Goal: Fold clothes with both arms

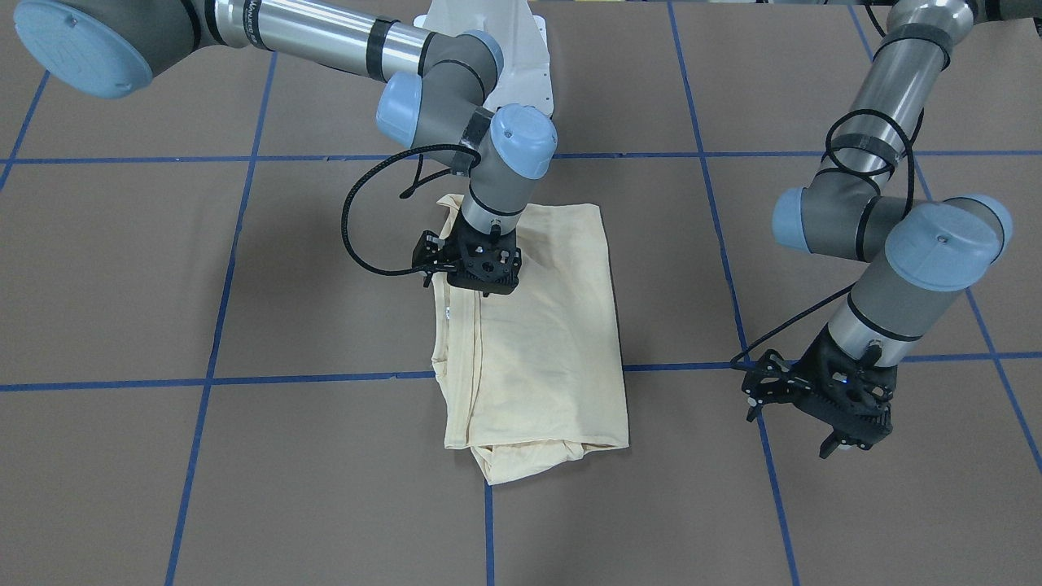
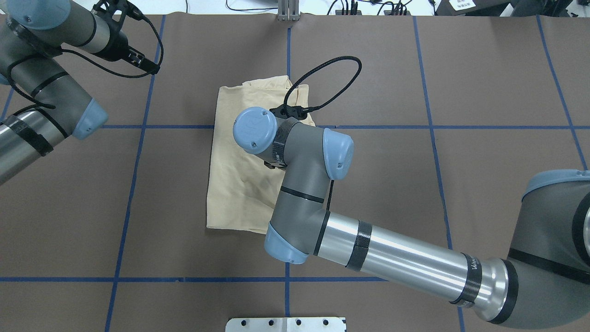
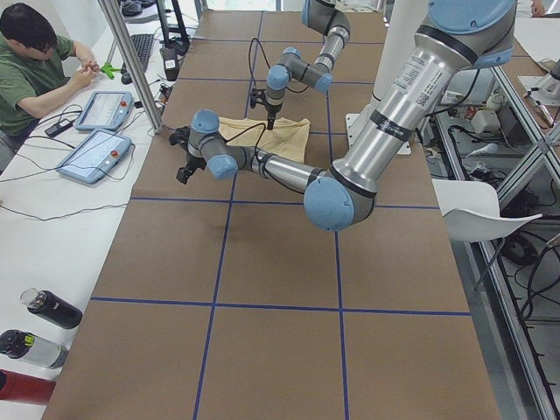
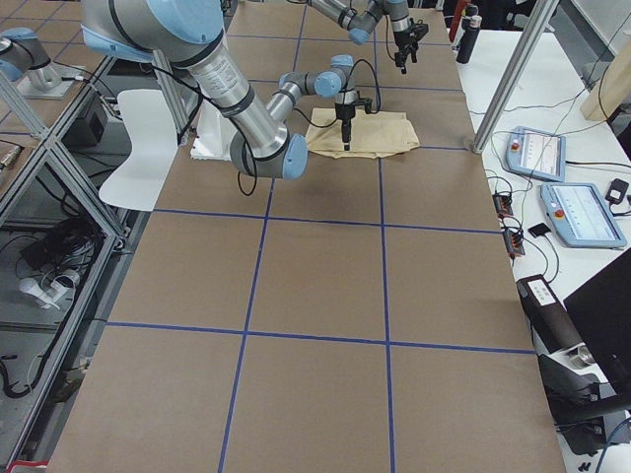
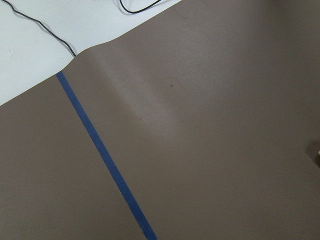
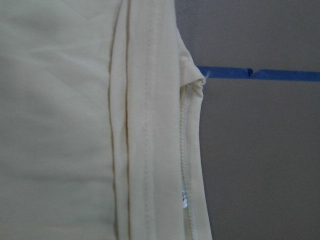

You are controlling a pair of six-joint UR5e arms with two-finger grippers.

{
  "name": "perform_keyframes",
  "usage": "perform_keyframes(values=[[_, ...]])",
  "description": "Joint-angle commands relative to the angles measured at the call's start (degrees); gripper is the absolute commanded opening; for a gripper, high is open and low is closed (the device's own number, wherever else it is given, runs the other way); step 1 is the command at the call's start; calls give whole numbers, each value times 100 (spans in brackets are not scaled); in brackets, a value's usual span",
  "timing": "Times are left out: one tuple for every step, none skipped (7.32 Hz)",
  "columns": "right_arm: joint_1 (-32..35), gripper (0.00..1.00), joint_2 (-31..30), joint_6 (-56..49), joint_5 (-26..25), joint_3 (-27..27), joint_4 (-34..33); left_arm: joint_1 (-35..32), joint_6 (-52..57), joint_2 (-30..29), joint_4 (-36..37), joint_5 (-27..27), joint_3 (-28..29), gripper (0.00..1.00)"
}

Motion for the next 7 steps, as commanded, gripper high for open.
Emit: perform_keyframes(values=[[0, 100, -21, -82, -1, -21, 0, 0, 0, -2, -6, -10, -15, 100], [0, 100, -30, -143, -1, -21, 0, 0, 0, 6, 2, -10, -50, 100], [0, 100, -48, -144, -10, -21, 0, 0, 0, -2, 2, -10, -59, 100], [0, 100, -48, -222, -28, -21, -44, 0, 0, 6, 2, -10, -51, 100], [17, 100, -48, -397, -28, -3, -157, 0, -9, 6, 2, -10, -59, 100], [79, 100, -83, -512, -19, 58, -280, 0, 0, 6, 2, -10, -59, 100], [97, 100, -170, -609, -19, 119, -395, 0, 0, 15, 2, -10, -77, 100]])
